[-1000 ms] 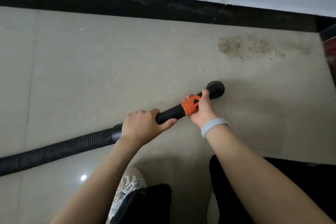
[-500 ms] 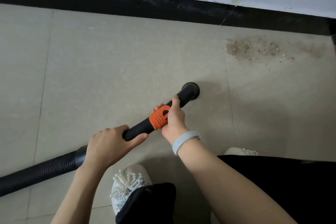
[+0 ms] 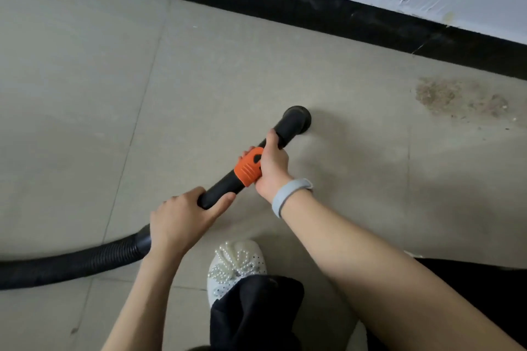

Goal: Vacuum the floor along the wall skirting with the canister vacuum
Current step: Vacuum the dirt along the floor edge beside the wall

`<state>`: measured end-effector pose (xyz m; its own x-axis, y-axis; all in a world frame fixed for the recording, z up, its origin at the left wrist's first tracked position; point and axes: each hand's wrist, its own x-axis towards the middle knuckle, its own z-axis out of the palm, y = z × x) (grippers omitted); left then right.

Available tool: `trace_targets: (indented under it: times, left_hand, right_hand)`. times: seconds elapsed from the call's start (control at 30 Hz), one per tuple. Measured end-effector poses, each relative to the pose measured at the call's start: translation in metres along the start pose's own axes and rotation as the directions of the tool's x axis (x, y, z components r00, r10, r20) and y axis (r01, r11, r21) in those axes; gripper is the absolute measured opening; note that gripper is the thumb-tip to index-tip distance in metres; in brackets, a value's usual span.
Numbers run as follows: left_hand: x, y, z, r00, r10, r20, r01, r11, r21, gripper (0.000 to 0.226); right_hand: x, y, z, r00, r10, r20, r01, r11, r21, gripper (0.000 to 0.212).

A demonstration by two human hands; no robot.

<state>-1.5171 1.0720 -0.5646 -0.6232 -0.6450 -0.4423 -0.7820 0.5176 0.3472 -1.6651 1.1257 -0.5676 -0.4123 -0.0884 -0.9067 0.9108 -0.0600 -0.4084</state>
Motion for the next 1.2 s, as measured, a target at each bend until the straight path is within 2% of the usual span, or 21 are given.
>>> trace_targets:
  times: [0.13, 0.27, 0.33, 0.47, 0.63, 0.77, 0.97, 1.1, 1.2]
  left_hand:
    - [-0.007, -0.04, -0.014, 0.978, -0.165, -0.127, 0.155, 0.984, -0.085, 0.053]
    - [0.002, -0.044, -0.026, 0.973, -0.18, -0.146, 0.168, 0.982, -0.087, 0.056]
    - [0.002, -0.037, -0.024, 0.983, -0.148, -0.108, 0.144, 0.988, -0.049, 0.056]
    - [-0.011, -0.015, -0.003, 0.998, -0.007, 0.064, 0.006, 1.0, 0.022, 0.057]
    - [0.002, 0.024, 0.01, 0.953, 0.215, 0.215, -0.238, 0.967, 0.089, 0.058]
    - [0.032, 0.06, 0.006, 0.92, 0.302, 0.249, -0.336, 0.936, 0.105, 0.06]
    - [0.069, 0.128, 0.012, 0.904, 0.324, 0.277, -0.371, 0.919, 0.133, 0.059]
    - [0.074, 0.176, 0.033, 0.864, 0.355, 0.357, -0.426, 0.893, 0.143, 0.058]
    - [0.074, 0.213, 0.046, 0.876, 0.332, 0.351, -0.404, 0.901, 0.158, 0.058]
  right_hand:
    - [-0.009, 0.023, 0.058, 0.983, 0.038, 0.182, 0.002, 0.977, -0.212, 0.035]
    - [-0.005, 0.022, 0.077, 0.975, 0.032, 0.221, 0.028, 0.965, -0.262, 0.035]
    - [-0.003, 0.019, 0.064, 0.986, 0.006, 0.165, 0.031, 0.975, -0.221, 0.035]
    - [-0.006, 0.016, 0.009, 0.998, -0.042, -0.052, 0.038, 0.996, -0.084, 0.035]
    - [-0.009, -0.009, -0.045, 0.97, -0.068, -0.232, 0.085, 0.995, 0.061, 0.036]
    - [0.001, -0.048, -0.05, 0.958, -0.115, -0.264, 0.139, 0.988, 0.072, 0.035]
    - [0.029, -0.108, -0.072, 0.929, -0.183, -0.321, 0.207, 0.978, 0.039, 0.042]
    - [0.037, -0.137, -0.116, 0.923, -0.139, -0.358, 0.178, 0.981, 0.08, 0.045]
    - [0.045, -0.167, -0.141, 0.936, -0.136, -0.326, 0.17, 0.982, 0.077, 0.044]
